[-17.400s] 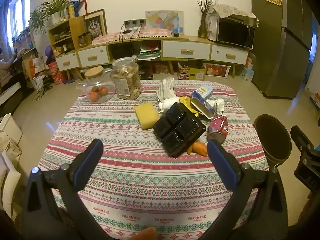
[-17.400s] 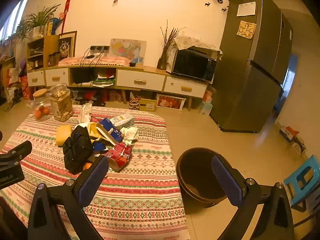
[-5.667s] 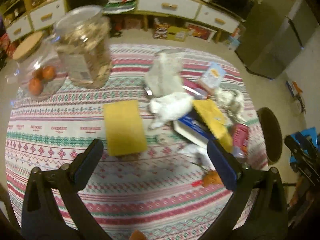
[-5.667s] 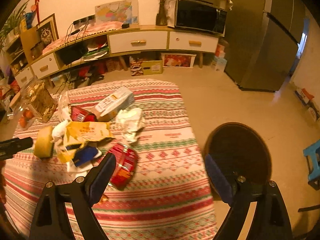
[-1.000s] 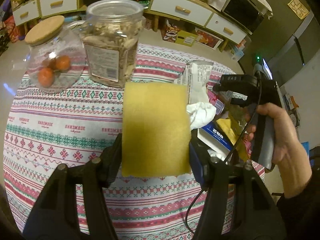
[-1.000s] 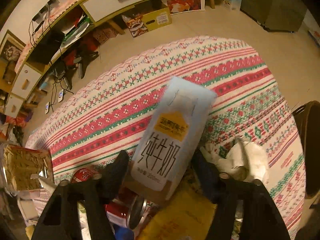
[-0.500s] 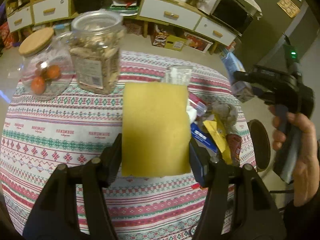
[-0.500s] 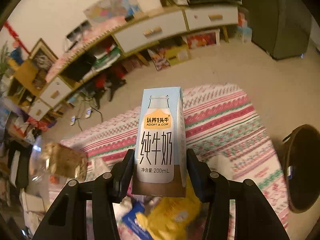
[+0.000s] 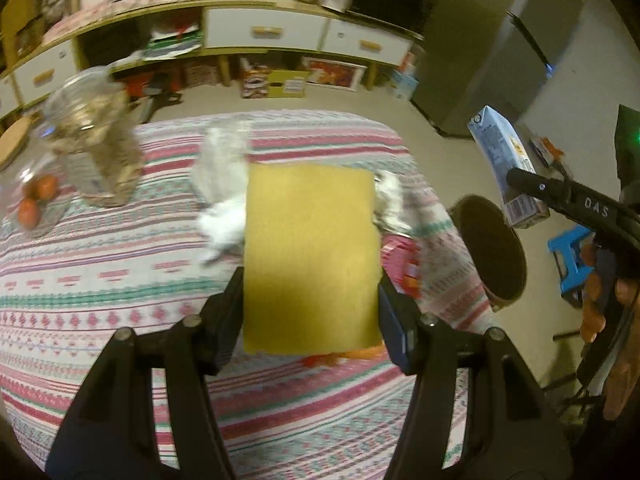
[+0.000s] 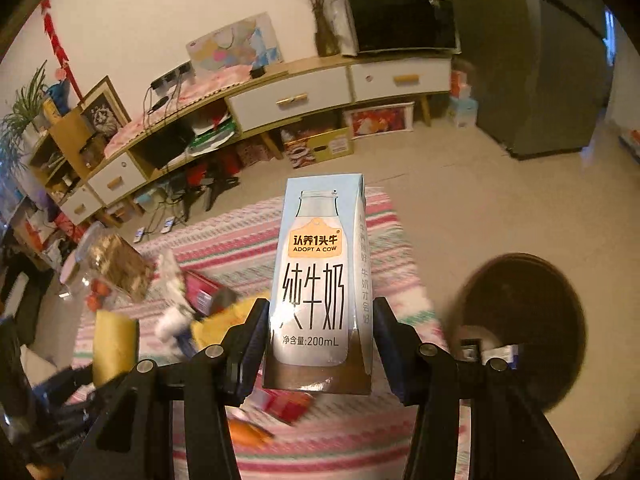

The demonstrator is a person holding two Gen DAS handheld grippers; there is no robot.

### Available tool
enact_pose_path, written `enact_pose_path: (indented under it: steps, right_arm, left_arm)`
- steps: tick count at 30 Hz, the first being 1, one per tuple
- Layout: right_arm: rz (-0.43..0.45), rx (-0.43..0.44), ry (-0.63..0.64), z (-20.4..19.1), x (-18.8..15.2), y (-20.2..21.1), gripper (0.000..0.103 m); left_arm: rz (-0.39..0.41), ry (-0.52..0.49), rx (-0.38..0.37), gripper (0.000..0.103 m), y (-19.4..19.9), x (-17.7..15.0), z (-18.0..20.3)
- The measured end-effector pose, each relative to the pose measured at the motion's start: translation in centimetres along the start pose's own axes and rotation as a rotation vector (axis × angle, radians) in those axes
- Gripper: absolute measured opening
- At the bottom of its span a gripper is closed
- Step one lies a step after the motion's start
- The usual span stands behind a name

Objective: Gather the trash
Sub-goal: 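Carry the milk carton over the bin with the right gripper while the left gripper drops the sponge in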

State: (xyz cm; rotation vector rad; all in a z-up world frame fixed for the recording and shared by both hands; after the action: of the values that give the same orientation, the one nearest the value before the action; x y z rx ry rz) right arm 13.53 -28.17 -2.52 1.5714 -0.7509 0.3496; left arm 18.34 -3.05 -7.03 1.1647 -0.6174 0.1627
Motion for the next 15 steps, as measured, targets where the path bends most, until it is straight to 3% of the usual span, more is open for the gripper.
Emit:
enact_pose_path:
  steps: [9,15]
  right_arm:
    - [-0.030,-0.110,-0.048,8.5,-3.1,1.8,0.052]
    - [-0.030,-0.220,-0.058,14.9,-4.1,3.0,0.052]
  left_arm:
    - [-0.036,-0.229,-0.016,0.061,-3.2,-1.3,10.1]
    - [-0.119,-0.296,-0.079,0.061,-7.6,-1.2,17.0]
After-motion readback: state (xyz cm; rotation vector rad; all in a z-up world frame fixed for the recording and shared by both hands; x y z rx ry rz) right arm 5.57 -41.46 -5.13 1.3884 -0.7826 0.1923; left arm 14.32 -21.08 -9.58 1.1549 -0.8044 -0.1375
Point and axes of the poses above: each gripper's, at about its wrist camera, not at the fingertips, and y roughly against the way its jaws point, z to its right, x to its top, the point moved 1 cm from there along -y, roughly the way its jaws point, and after that the axes turned 2 degrees about y, right-handed, at the moved point
